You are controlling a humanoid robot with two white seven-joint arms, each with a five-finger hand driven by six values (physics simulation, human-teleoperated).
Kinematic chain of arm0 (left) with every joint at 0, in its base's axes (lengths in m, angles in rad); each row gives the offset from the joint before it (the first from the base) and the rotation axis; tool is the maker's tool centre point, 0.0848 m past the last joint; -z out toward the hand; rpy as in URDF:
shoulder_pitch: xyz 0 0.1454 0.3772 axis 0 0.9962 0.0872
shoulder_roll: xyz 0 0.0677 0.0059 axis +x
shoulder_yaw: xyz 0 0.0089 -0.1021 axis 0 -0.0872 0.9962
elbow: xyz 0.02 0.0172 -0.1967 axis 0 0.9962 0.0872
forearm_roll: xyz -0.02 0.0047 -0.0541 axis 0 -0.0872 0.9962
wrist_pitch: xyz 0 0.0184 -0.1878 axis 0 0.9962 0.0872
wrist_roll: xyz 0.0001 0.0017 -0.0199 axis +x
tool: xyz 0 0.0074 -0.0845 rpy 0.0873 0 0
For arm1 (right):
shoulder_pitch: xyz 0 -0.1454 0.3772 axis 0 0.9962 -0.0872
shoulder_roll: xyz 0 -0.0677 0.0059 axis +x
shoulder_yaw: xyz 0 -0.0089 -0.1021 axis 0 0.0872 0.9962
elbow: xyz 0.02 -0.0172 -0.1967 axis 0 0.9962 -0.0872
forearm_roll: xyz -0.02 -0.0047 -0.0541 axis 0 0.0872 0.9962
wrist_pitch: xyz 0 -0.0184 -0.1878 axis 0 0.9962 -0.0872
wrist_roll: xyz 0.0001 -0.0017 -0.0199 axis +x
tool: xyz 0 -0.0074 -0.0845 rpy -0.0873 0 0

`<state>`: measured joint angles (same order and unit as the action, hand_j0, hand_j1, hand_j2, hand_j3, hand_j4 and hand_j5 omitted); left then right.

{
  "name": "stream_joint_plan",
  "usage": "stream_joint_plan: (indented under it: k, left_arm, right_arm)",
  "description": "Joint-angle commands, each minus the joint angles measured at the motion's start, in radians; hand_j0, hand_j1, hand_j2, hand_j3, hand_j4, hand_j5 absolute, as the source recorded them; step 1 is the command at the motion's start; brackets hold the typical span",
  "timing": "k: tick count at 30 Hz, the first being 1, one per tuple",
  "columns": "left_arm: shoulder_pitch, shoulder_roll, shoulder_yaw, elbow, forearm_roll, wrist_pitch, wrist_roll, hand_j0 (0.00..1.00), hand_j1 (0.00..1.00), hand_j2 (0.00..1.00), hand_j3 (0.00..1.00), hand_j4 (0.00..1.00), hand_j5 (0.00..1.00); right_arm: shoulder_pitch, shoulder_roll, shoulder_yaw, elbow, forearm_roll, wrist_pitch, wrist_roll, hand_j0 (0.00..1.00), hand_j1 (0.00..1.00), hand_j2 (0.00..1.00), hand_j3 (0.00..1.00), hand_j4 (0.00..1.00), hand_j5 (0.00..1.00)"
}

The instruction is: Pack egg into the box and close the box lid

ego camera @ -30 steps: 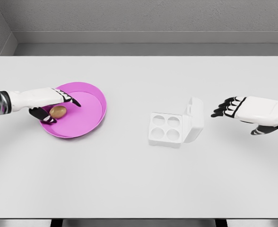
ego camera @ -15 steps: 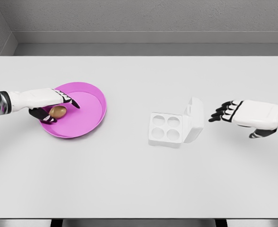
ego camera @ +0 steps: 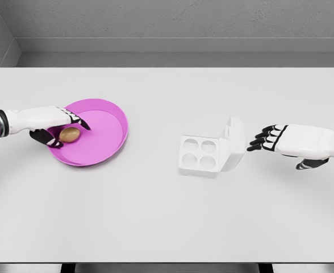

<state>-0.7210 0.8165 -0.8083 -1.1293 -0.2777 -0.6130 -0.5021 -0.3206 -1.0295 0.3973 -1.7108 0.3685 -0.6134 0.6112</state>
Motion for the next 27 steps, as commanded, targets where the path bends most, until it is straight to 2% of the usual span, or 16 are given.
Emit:
stream_joint_plan:
  k: [1, 4, 5, 7, 16, 20, 27]
  left_arm:
    - [0.0, 0.001, 0.001, 0.003, 0.005, 0.002, 0.0, 0.81, 0.81, 0.81, 0.81, 0.81, 0.81]
    - [0.002, 0.001, 0.001, -0.003, 0.005, 0.002, -0.001, 0.78, 0.78, 0.78, 0.78, 0.78, 0.78]
    - [0.002, 0.003, 0.0, -0.003, 0.005, 0.002, -0.001, 0.72, 0.72, 0.72, 0.72, 0.72, 0.72]
    - [0.002, 0.001, 0.0, -0.001, 0.005, 0.002, -0.001, 0.67, 0.67, 0.67, 0.67, 0.67, 0.67]
    - [0.005, 0.001, 0.0, -0.001, 0.002, 0.002, -0.001, 0.66, 0.66, 0.66, 0.66, 0.66, 0.66]
    - [0.005, 0.0, -0.002, -0.006, 0.003, 0.002, -0.001, 0.51, 0.51, 0.51, 0.51, 0.51, 0.51]
    - [0.002, -0.002, -0.002, -0.007, 0.003, 0.002, -0.001, 0.4, 0.4, 0.4, 0.4, 0.4, 0.4]
  right_arm:
    - [0.0, -0.001, 0.0, -0.003, -0.005, 0.003, 0.0, 1.0, 1.0, 1.0, 1.0, 1.0, 1.0]
    - [0.0, -0.001, 0.0, -0.006, -0.005, 0.003, 0.0, 1.0, 1.0, 1.0, 1.0, 1.0, 1.0]
    - [0.002, -0.001, 0.0, -0.006, -0.005, 0.003, 0.0, 1.0, 1.0, 1.0, 1.0, 1.0, 1.0]
    - [0.002, -0.001, 0.0, -0.007, -0.005, 0.003, 0.0, 1.0, 1.0, 1.0, 1.0, 1.0, 1.0]
    - [0.002, -0.001, 0.0, -0.006, -0.005, 0.003, 0.0, 1.0, 1.0, 1.0, 1.0, 1.0, 1.0]
    - [0.002, -0.001, 0.0, -0.007, -0.005, 0.003, 0.0, 1.0, 1.0, 1.0, 1.0, 1.0, 1.0]
    - [0.002, -0.001, 0.002, -0.007, -0.006, 0.003, 0.0, 1.0, 1.0, 1.0, 1.0, 1.0, 1.0]
